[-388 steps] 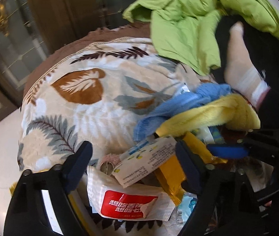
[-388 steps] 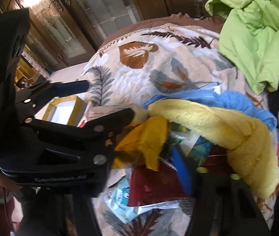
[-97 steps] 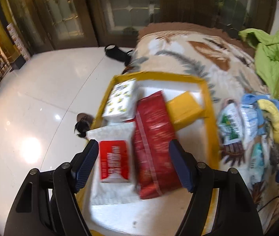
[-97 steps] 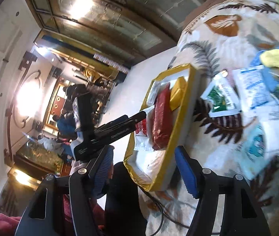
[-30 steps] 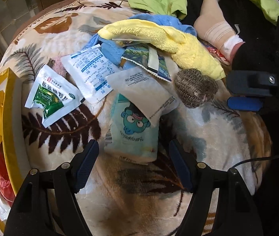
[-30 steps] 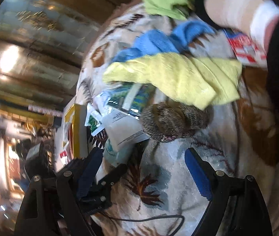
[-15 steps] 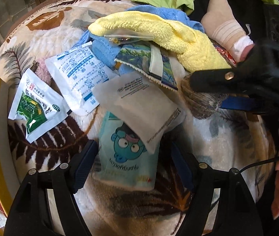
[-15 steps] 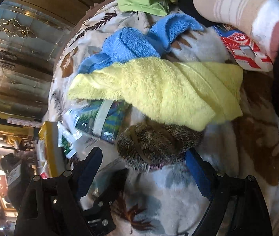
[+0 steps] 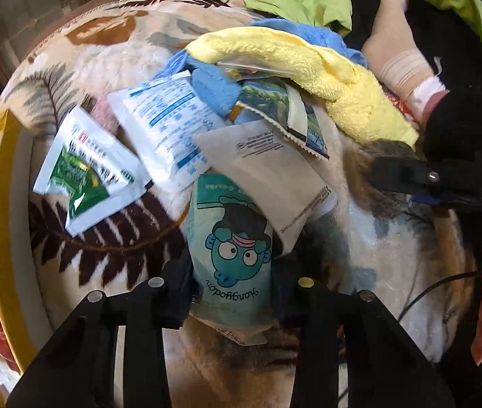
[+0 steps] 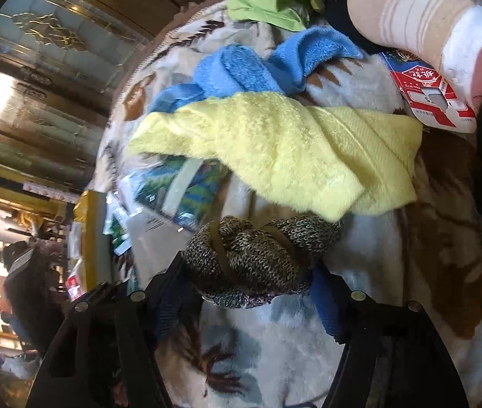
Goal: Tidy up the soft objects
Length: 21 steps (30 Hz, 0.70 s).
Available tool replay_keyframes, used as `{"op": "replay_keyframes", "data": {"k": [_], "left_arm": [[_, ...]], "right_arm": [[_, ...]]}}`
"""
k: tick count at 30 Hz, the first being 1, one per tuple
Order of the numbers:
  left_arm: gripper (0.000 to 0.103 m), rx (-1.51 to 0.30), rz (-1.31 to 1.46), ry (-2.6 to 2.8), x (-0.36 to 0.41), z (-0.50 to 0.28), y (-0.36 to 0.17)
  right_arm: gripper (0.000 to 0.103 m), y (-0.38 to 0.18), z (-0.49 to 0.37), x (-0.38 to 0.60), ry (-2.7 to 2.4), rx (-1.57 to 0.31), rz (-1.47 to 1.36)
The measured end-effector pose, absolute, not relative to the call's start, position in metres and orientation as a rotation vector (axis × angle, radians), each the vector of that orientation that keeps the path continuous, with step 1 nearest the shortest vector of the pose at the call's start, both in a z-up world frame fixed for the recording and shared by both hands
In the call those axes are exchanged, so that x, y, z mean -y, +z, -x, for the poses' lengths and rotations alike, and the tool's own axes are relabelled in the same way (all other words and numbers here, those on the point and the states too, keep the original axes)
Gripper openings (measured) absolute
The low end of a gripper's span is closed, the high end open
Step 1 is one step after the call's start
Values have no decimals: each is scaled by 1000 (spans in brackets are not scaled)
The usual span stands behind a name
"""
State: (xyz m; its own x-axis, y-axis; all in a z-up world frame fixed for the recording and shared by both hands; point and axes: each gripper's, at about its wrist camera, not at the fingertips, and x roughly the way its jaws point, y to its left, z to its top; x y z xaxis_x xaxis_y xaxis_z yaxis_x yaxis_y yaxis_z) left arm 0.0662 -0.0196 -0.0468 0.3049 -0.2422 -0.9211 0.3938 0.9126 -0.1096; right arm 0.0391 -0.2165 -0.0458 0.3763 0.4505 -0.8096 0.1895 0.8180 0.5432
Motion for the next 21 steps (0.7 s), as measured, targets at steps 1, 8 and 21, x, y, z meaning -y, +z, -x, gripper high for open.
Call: {"op": "replay_keyframes", "data": {"k": [1, 8, 21], "left_arm": [[33, -1187, -149, -421, 18, -64, -45], [33, -1178, -125, -414, 7, -52, -42], [33, -1119, -106, -343, -25, -25, -12]], "right_arm": [[69, -43, -35, 216, 194, -1187, -631], [69, -33, -22, 208, 248, -1182, -651], [69, -20, -22, 165, 344, -1206, -588]]}}
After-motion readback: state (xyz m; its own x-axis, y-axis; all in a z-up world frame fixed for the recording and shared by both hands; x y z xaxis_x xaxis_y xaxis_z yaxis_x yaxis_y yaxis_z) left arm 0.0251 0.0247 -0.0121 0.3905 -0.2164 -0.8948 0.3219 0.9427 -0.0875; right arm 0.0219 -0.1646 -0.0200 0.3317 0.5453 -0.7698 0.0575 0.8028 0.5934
